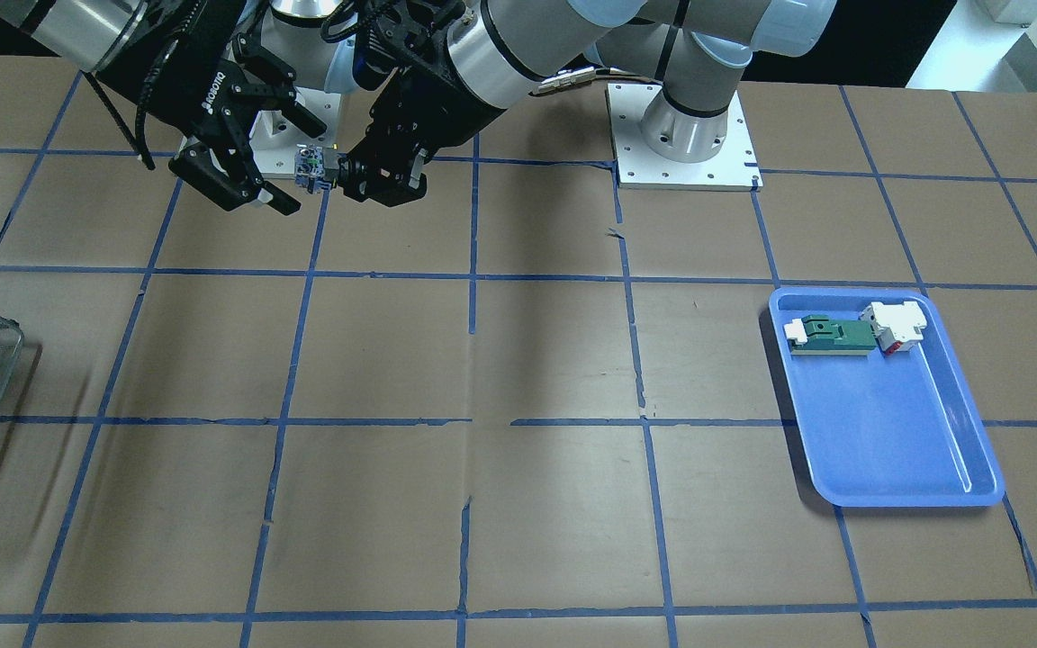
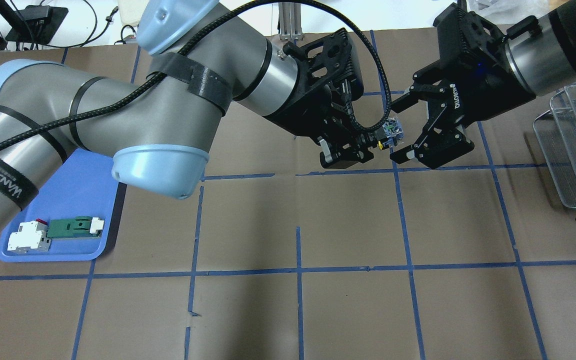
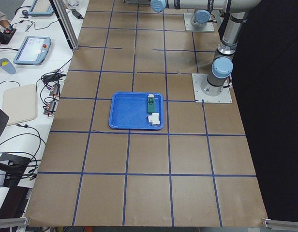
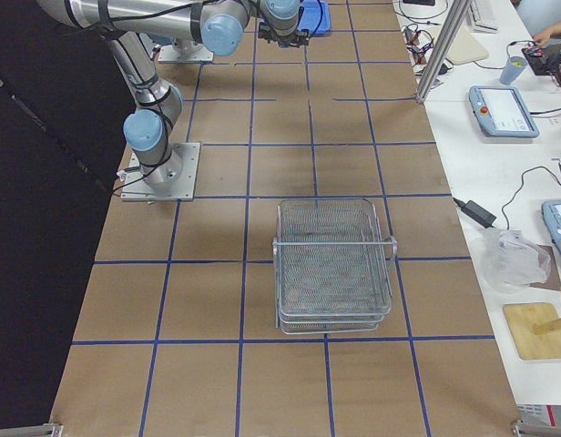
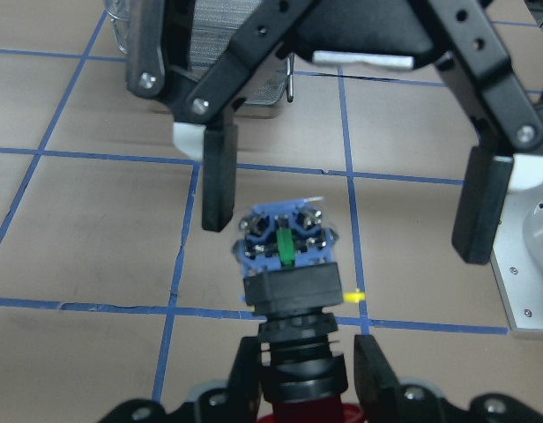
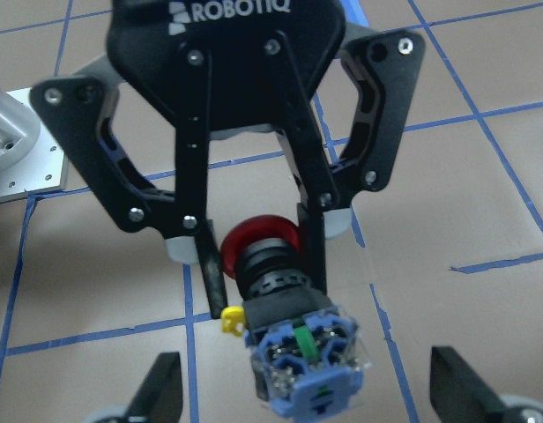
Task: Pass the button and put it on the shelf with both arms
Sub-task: 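Close the right gripper around the button's blue base beside the left gripper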
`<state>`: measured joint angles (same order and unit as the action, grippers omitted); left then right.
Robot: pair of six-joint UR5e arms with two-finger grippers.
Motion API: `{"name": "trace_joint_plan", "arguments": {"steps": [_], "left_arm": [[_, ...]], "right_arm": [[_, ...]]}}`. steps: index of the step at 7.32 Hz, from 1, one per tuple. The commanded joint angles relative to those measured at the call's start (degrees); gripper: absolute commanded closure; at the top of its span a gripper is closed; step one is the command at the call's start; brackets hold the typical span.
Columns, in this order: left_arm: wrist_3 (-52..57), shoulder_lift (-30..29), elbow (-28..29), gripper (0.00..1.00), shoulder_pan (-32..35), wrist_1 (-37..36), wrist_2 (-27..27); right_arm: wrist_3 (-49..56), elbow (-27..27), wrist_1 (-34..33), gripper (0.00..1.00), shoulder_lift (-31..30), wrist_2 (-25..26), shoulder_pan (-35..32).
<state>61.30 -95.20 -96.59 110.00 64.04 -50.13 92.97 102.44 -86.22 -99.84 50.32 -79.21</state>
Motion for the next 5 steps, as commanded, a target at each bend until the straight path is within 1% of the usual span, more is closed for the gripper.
{"name": "trace_joint_plan", "arguments": {"steps": [1,5], "left_arm": [[0.04,0.02,0.00,1.00,0.04,0.03,0.03],[-0.13,0.10,0.00,1.00,0.13,0.03,-0.06]], "right_arm": [[-3.21,-0.05,-0.88,0.00,0.53,-0.40,-0.42],[-3.24,0.04,-0.79,0.01,0.17,-0.84,-0.60]]}}
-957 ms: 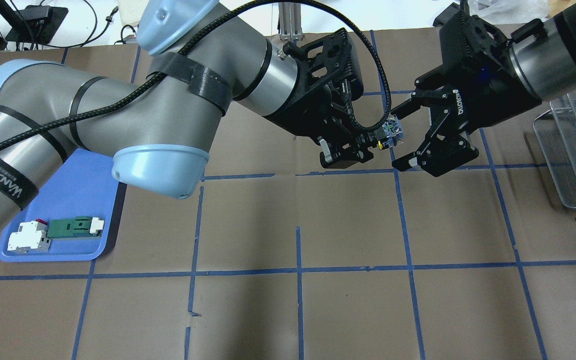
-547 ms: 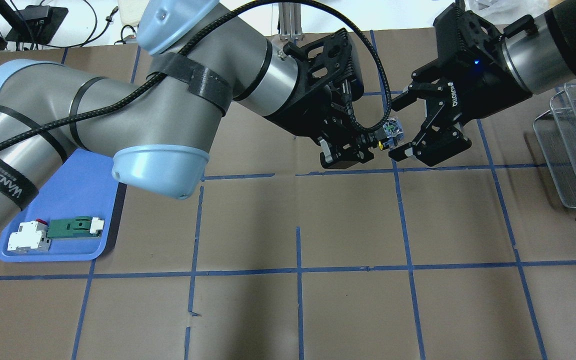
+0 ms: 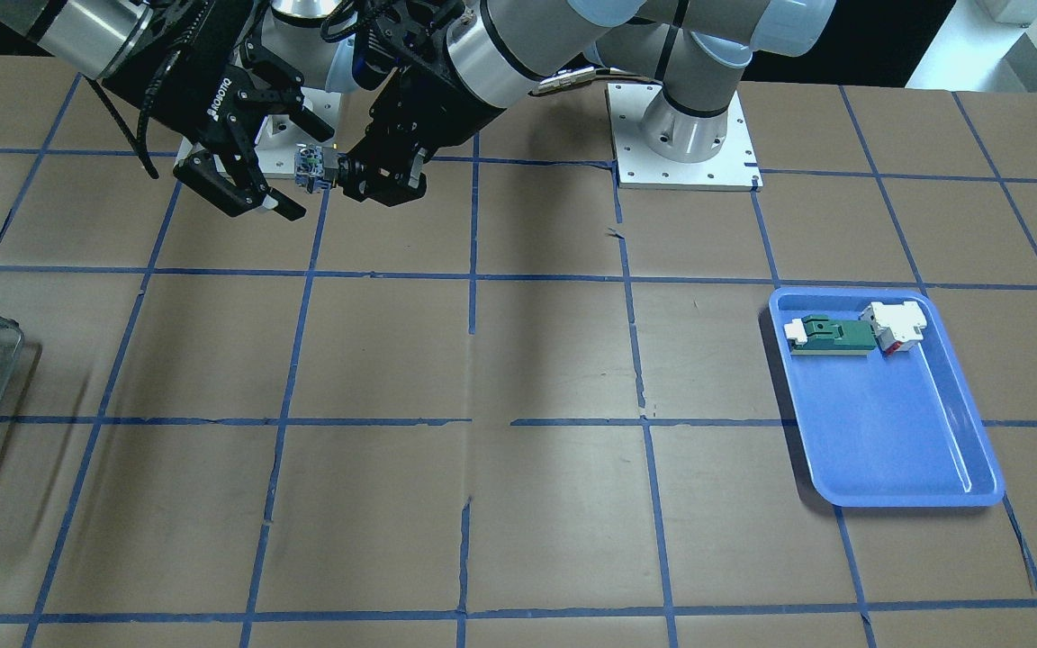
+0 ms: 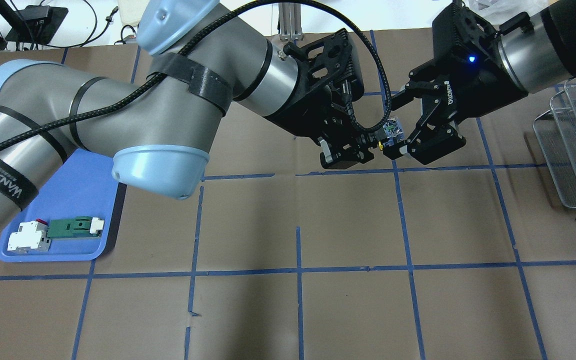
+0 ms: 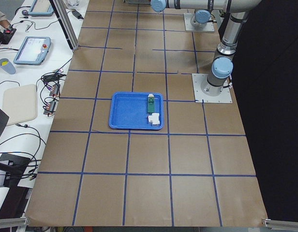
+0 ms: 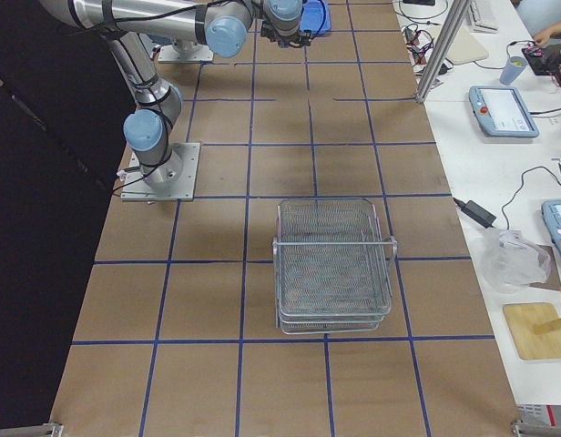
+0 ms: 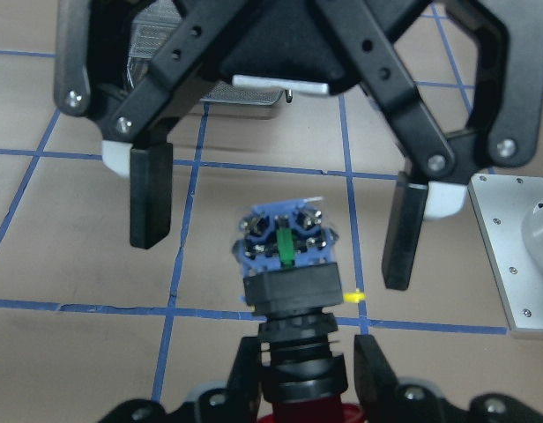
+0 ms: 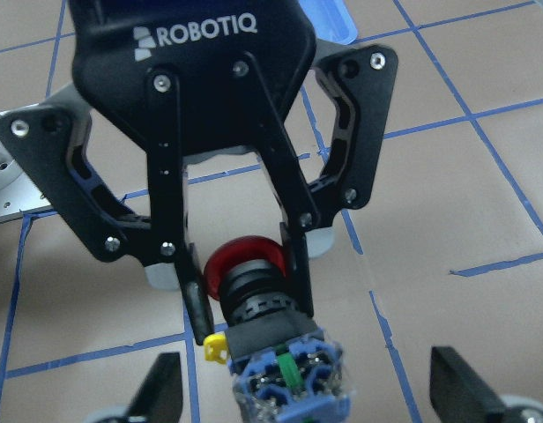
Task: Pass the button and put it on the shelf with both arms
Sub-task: 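Close the right gripper around the button's blue base beside the left gripper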
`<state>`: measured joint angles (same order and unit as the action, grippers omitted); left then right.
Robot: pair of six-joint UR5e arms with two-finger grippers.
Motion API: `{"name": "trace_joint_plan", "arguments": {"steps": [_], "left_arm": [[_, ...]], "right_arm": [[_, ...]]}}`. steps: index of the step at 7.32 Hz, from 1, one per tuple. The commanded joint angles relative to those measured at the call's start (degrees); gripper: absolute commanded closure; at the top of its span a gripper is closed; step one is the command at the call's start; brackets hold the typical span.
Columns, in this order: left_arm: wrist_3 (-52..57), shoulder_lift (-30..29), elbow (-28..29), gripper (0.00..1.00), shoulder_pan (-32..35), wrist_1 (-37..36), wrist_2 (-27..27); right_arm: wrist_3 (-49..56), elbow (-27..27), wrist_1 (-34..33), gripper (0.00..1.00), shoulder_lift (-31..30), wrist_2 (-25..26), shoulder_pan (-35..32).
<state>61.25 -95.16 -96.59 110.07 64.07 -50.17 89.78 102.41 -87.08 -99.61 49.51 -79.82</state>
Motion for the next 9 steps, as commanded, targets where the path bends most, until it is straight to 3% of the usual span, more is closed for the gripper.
{"name": "trace_joint_plan", "arguments": {"steps": [1,4,5,6,9], "left_arm": [[-0.08,0.06,0.00,1.00,-0.03,0.00,-0.01],[-0.08,-0.20,0.00,1.00,-0.03,-0.97,0.07],[-0.08,-0.20,0.00,1.00,0.06,-0.97,0.07],[-0.08,-0.20,0.00,1.00,0.06,-0.97,0.07],[-0.17,-0.20,0.00,1.00,-0.03,-1.32,-0.01]], "right_arm": [[-0.04,0.07,-0.01,0.02,0.12,-0.03,-0.07],[-0.04,0.07,0.07,0.07,0.12,-0.03,-0.07],[-0.04,0.07,0.16,0.16,0.12,0.06,-0.07],[-0.04,0.07,0.16,0.30,0.03,0.06,-0.07],[-0.04,-0.02,0.42,0.89,-0.32,0.50,0.01]]}}
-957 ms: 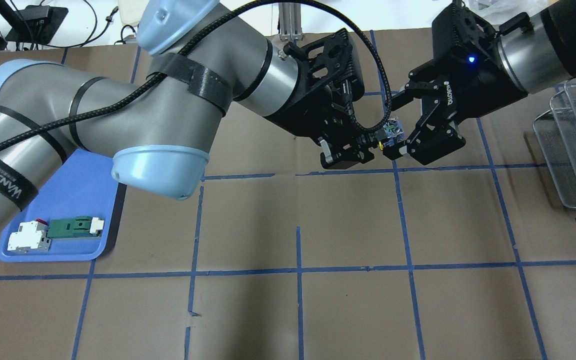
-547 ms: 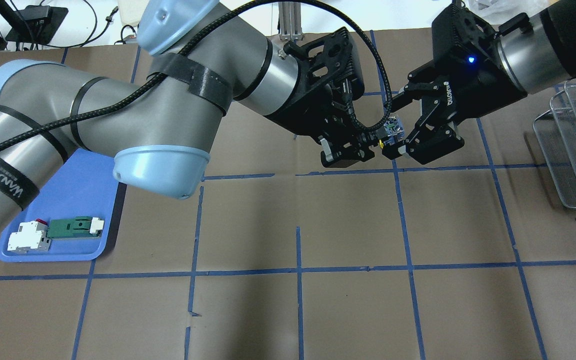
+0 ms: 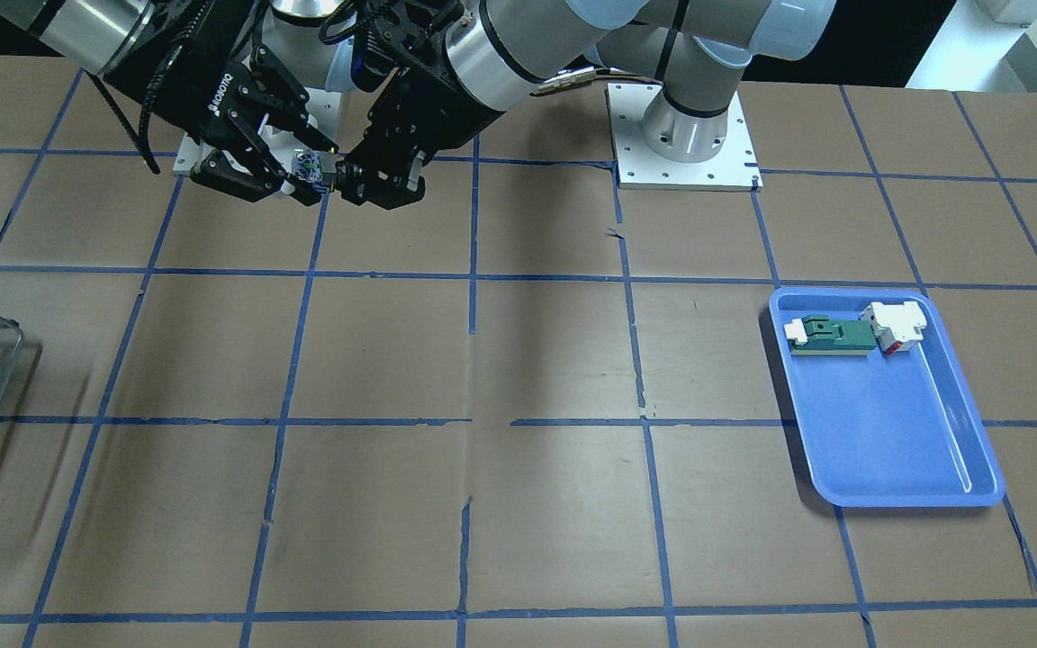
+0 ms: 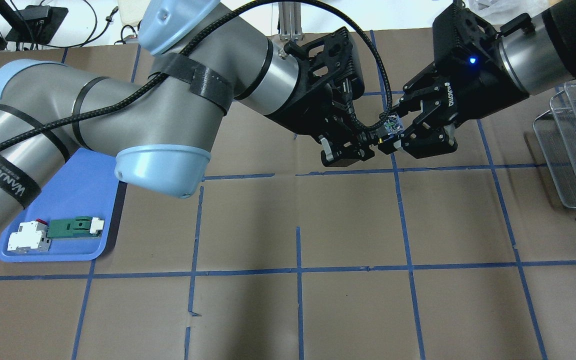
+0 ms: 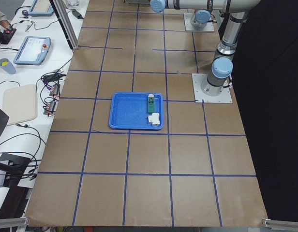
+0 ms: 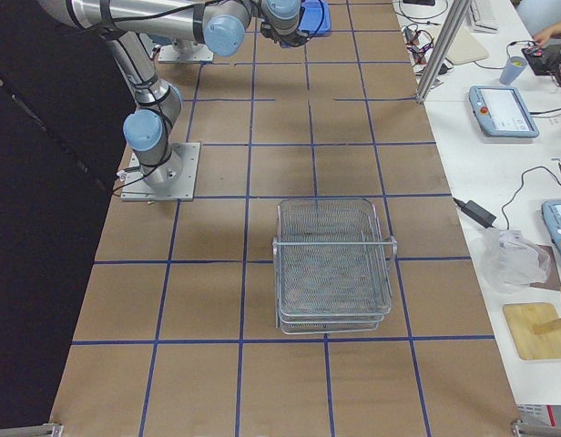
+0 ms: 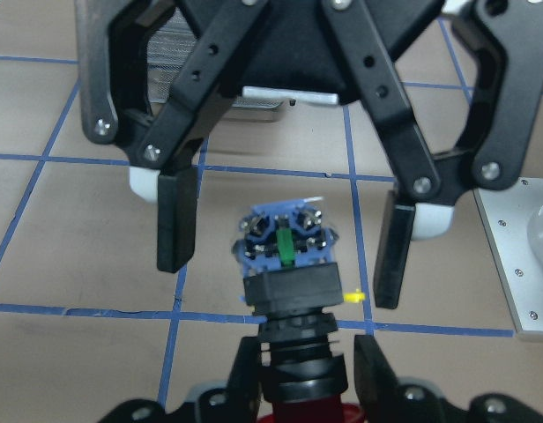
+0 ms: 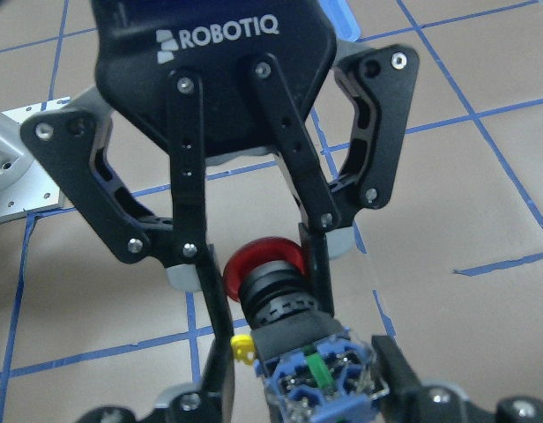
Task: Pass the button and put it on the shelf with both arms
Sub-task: 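Open the left gripper and withdraw it while the right gripper pulls the button away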
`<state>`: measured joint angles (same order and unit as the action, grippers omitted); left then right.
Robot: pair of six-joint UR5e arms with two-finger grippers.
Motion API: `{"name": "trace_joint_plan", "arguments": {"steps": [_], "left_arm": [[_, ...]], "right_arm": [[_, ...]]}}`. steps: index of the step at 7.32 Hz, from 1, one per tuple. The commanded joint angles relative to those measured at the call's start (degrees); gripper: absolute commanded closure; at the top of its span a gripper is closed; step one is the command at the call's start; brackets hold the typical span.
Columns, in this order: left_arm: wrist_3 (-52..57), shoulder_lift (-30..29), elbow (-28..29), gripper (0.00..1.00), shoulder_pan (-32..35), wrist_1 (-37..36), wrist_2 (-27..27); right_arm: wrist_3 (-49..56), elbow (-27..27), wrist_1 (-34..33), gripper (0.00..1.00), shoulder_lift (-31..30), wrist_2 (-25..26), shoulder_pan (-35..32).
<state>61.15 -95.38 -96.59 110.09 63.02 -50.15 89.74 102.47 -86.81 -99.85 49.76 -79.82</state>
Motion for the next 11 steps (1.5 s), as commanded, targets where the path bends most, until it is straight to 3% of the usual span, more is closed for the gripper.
{"name": "trace_joint_plan", "arguments": {"steps": [1,2,3,4,5,10,11], "left_arm": [[-0.07,0.02,0.00,1.00,0.03,-0.36,-0.04],[-0.15,0.02,0.00,1.00,-0.05,-0.36,-0.04],[-0.15,0.02,0.00,0.89,-0.05,-0.36,-0.12],[-0.15,0.11,-0.09,0.32,-0.05,-0.36,-0.12],[-0.24,0.20,0.00,0.15,-0.05,-0.36,-0.21],[-1.03,1.25,0.69,0.15,-1.11,-0.45,-1.17],[-2.34,1.95,1.05,0.16,-1.63,-0.01,-4.83]], "right_arm": [[0.00,-0.08,0.24,0.99,-0.17,0.42,0.02],[0.00,-0.08,0.33,1.00,-0.08,0.51,0.02],[0.00,-0.08,0.33,1.00,-0.08,0.60,0.02],[-0.09,-0.08,0.33,1.00,-0.08,0.77,0.02],[-0.09,-0.08,0.33,1.00,-0.08,0.77,0.02],[-0.18,-0.77,0.42,1.00,0.44,1.64,0.19],[-0.09,-1.91,0.07,1.00,0.71,4.70,0.63]]}}
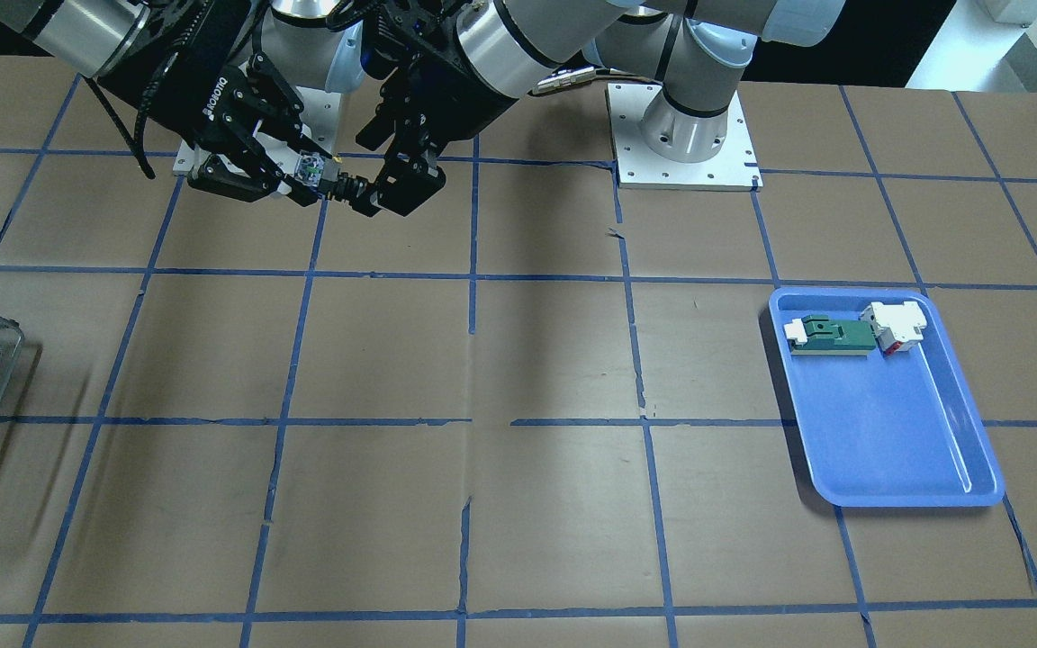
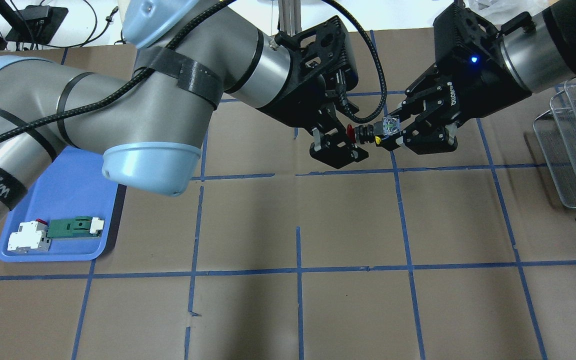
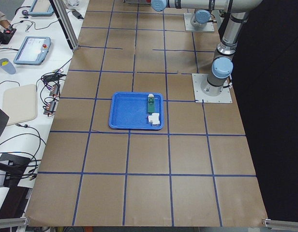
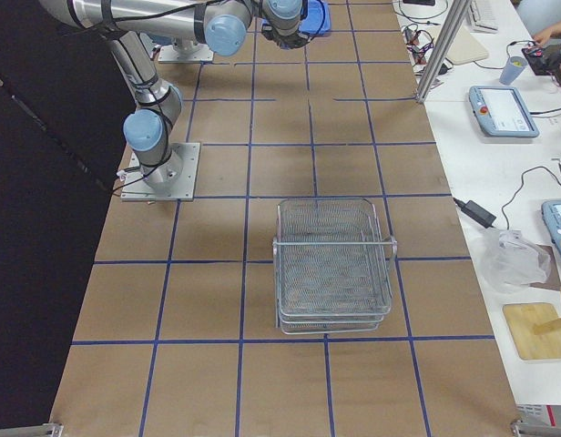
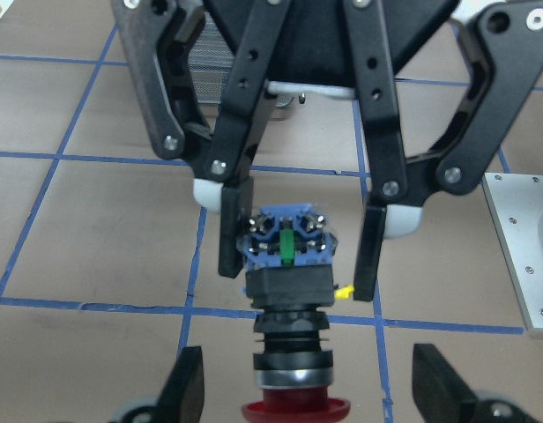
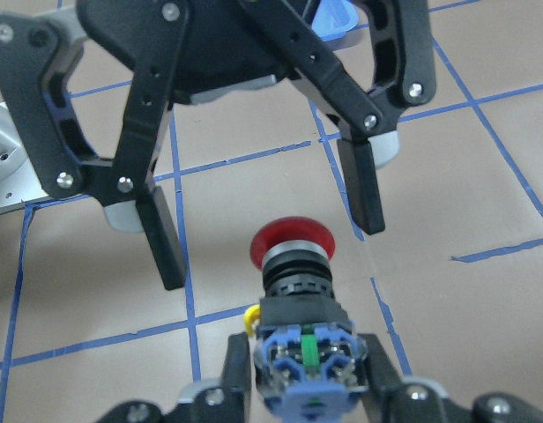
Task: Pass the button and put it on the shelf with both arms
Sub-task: 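Open the left gripper and withdraw it while the right gripper pulls the button away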
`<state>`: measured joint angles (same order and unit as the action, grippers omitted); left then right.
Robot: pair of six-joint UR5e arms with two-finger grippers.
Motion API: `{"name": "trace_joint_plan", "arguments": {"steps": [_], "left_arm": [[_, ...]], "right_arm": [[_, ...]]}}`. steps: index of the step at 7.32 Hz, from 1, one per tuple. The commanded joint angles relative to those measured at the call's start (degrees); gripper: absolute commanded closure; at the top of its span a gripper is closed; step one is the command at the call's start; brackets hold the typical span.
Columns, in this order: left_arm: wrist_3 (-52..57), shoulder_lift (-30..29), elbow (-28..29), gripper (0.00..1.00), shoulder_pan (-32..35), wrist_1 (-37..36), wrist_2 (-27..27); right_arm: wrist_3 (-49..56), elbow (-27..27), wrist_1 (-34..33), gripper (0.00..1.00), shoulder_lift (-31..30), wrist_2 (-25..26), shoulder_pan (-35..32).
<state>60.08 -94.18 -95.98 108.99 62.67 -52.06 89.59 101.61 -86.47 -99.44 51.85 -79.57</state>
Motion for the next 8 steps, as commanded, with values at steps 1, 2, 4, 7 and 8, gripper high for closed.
{"name": "trace_joint_plan", "arguments": {"steps": [1,2,4,7,8], "left_arm": [[-4.93,1.97,0.18,0.16,-1.49,1.40,-5.91],[-7.58,3.20,-0.26,0.16,-3.24,4.45,-7.16],[-8.04,5.83,0.35,0.16,-9.03,15.49,-19.68],[-23.27,8.57,-0.61,0.02,-16.24,18.46,-31.34],[-26.56,8.48,-0.61,0.00,-17.92,18.37,-31.34]], "right_arm": [[0.06,-2.63,-0.80,1.00,0.65,4.99,1.16],[0.06,-4.91,-0.81,1.00,0.74,7.62,4.21],[0.67,-7.73,-0.28,1.00,0.66,14.90,13.69],[0.32,-11.61,-0.80,1.00,0.83,28.26,25.22],[-0.37,-11.70,-1.33,1.00,1.27,32.04,27.51]]}}
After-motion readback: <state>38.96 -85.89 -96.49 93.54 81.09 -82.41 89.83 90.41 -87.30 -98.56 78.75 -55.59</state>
